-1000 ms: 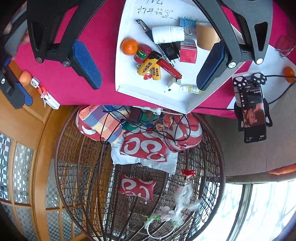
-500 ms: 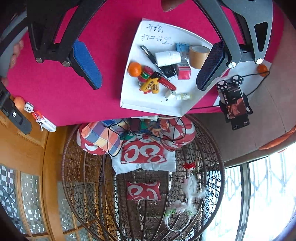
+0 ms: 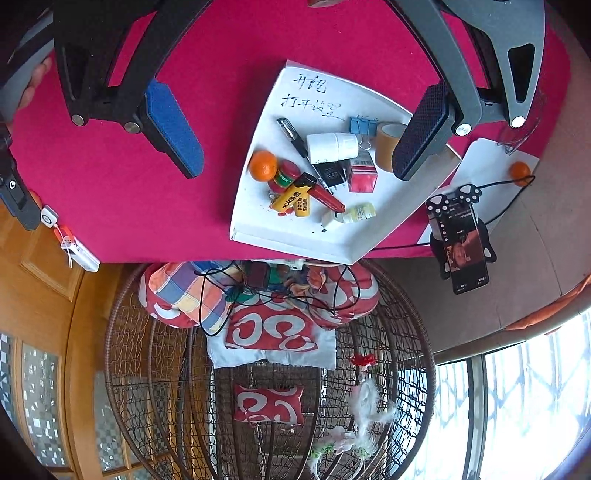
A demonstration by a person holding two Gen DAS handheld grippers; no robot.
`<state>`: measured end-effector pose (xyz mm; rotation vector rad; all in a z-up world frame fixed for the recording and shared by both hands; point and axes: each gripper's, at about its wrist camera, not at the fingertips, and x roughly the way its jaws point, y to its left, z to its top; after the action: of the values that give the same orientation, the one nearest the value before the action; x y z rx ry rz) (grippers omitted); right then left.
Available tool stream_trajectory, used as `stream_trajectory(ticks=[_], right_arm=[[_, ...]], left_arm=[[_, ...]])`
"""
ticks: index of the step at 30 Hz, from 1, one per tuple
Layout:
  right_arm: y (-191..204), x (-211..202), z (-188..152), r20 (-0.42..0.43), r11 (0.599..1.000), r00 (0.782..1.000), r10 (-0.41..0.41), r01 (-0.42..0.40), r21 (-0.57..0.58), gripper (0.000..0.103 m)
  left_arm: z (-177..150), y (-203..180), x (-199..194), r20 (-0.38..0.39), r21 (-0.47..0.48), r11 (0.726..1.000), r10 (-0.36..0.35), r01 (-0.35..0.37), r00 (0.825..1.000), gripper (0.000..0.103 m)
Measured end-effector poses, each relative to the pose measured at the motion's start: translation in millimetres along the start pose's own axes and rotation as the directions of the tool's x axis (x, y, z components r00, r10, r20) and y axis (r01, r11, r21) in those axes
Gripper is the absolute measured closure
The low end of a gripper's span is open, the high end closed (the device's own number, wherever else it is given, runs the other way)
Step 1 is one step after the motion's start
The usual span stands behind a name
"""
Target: Organize rigid objects
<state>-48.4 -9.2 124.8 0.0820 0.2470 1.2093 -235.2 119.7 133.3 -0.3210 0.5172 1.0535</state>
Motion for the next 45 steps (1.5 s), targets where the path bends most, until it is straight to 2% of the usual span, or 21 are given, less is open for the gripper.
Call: stream_trajectory(ticks=[21,38,45], right_arm=[[-2.4,2.5,-7.1,-0.042,1.000,0.999,-0.008,0.008,-0.005,0.000],[-6.5,6.9,-11.8,-0.078,1.000,0.997,-0.006,0.007,0.008,0.000],[-6.4,8.7,-12.9,-0.089,1.000,0.996,-0.007,0.008,0.010,0.000]], left_arm=[[0.0,-4.1,-5.5,0.011,-0.003,0.998,-0.066,0.066,0.998,0.000],[-3.1,-8.9,-4.5,0.005,0.003,0.998,-0.065,0.065,0.998,0.000],[-3.8,-4.8,-3.6,0.014,-0.006,1.000,-0.026,0.026,1.000,0.000]])
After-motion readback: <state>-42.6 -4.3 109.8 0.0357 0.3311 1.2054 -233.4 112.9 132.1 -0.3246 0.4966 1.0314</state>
